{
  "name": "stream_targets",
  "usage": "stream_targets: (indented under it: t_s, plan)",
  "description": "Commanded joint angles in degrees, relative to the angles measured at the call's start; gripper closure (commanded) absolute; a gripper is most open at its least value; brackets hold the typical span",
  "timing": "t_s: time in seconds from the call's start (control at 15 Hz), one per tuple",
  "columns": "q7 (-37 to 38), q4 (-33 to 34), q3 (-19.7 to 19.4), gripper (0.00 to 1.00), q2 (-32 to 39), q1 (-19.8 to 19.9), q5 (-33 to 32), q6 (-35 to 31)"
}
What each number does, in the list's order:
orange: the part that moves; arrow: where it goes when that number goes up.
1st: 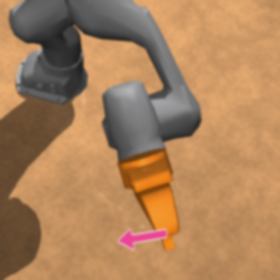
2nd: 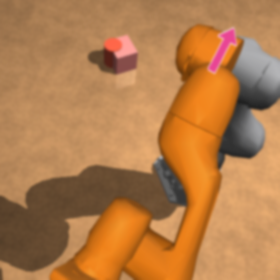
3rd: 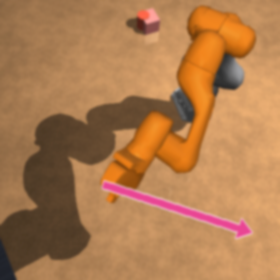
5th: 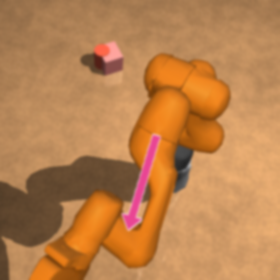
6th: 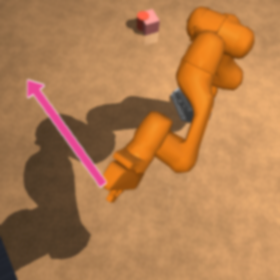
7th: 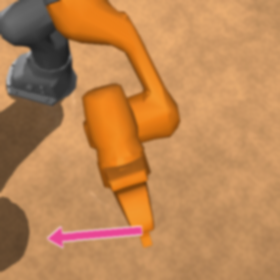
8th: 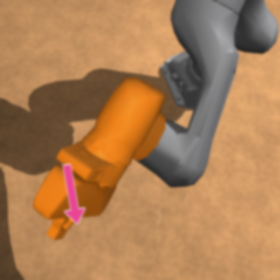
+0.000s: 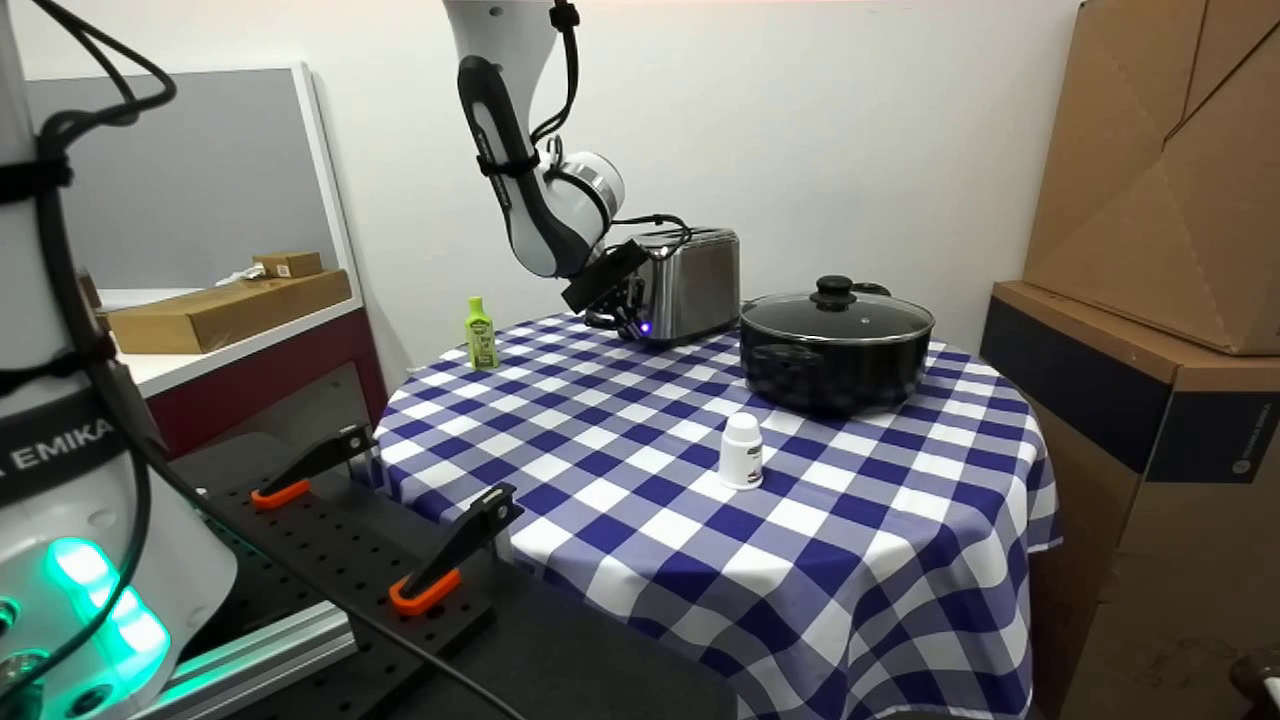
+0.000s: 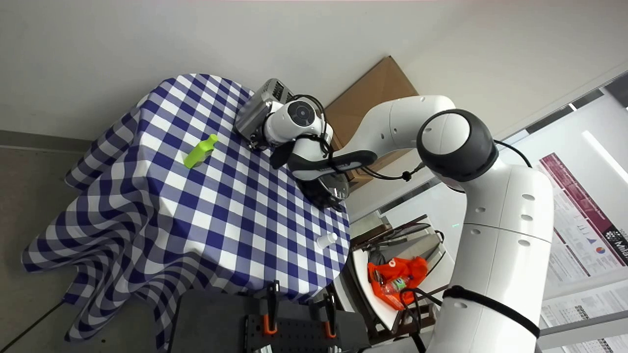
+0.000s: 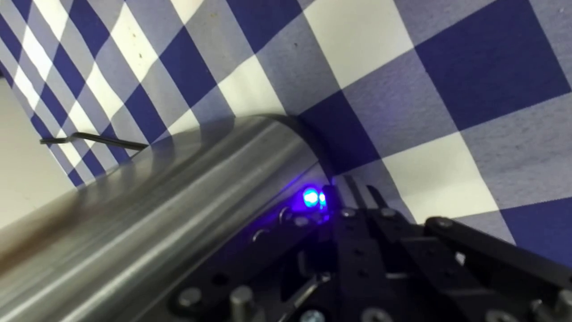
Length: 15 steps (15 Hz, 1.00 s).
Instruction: Turn off the toaster
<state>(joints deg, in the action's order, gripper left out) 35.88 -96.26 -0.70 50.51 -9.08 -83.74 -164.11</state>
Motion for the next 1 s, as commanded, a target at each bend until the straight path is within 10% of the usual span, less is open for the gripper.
stream_targets:
  t_s: [0.0, 0.93]
  plan:
    - [-0.48, 0.08, 0.29, 1.0, -0.47, 0.29, -0.34, -1.31]
    - [-7.14, -1.3, 2.03, 1.0, -1.43, 2.36, 4.21, 0.07]
